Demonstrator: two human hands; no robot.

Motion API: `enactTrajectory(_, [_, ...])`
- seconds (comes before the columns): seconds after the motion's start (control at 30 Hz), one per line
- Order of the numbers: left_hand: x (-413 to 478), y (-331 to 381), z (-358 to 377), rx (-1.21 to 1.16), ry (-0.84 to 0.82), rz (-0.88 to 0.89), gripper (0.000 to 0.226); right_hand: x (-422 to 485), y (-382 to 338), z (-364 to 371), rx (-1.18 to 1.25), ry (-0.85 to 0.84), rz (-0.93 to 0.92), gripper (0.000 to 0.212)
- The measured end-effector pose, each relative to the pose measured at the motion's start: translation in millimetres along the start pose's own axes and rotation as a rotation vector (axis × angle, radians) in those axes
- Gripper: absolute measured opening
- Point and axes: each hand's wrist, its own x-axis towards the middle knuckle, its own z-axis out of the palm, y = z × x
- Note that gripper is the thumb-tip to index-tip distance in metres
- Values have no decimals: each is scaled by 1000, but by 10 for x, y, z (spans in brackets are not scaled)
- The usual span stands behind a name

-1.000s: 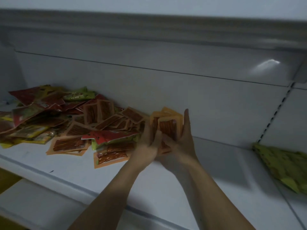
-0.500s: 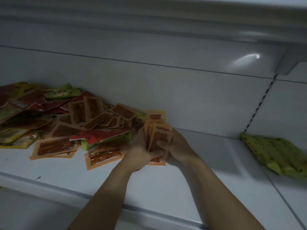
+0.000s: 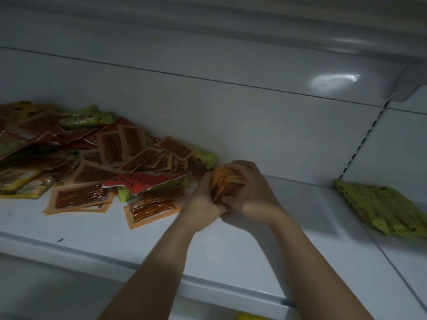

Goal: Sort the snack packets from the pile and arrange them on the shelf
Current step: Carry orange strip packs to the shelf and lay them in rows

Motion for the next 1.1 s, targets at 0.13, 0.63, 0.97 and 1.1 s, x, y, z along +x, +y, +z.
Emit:
enactTrajectory(0.13, [-11, 28, -9, -31, -4, -41, 62, 32, -13, -19, 56, 9, 58, 84])
enactTrajectory(0.63, [7, 33, -1, -84, 25, -135, 69, -47, 121, 299, 849, 180, 497, 15])
enactTrajectory(0.97, [-97, 207, 112, -231, -29, -139, 35, -213, 56, 84, 407, 332, 517, 17])
enactTrajectory(1.1, [-176, 419, 279, -306, 1, -192, 44, -344, -30, -94, 316, 344, 503, 21])
